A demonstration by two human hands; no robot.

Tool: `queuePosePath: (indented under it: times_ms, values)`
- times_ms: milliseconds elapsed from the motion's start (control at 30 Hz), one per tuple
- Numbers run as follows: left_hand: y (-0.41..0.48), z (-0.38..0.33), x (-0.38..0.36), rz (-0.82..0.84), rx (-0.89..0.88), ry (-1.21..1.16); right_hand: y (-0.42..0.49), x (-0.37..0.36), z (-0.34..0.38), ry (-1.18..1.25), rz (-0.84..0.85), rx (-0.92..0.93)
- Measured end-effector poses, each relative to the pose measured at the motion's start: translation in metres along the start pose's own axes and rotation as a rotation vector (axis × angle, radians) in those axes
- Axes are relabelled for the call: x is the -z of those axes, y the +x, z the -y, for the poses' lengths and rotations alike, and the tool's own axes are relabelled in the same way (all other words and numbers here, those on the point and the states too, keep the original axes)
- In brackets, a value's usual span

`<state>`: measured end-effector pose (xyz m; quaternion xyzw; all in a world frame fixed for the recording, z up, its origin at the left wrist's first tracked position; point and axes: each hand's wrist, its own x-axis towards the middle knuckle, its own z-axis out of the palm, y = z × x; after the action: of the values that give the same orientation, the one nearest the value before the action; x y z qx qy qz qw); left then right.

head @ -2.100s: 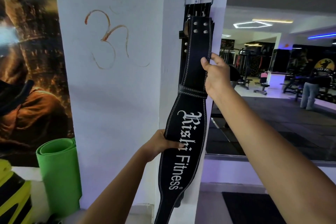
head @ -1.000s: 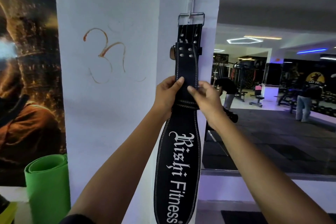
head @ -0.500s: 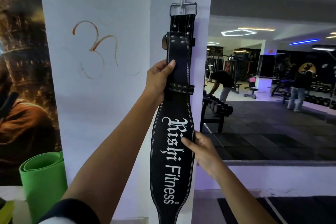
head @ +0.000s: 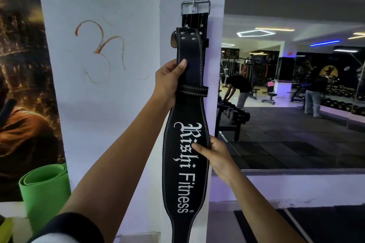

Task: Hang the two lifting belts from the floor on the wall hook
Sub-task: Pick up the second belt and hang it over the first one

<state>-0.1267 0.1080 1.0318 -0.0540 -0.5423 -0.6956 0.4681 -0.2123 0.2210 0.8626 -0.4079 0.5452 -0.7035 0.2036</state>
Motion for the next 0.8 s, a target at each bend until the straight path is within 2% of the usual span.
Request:
queuePosePath:
  times_ms: [233,533,667,800]
  values:
    - [-0.01,0.006,0.005,-0.027,0.015,-0.016,-0.03,0.001,-0.034,-0.043,-0.034,-0.107]
    - [-0.022,0.021,0.002,-0.01,0.03,0.02,0.034,-0.015,0.067,0.01,-0.054,0.2]
    - [-0.024,0.018,0.006,0.032,0.038,0.013,0.049,-0.015,0.097,-0.04,0.053,0.215]
    - [-0.025,0.015,0.011,0.068,0.027,0.015,0.052,-0.014,0.127,0.102,0.224,0.138]
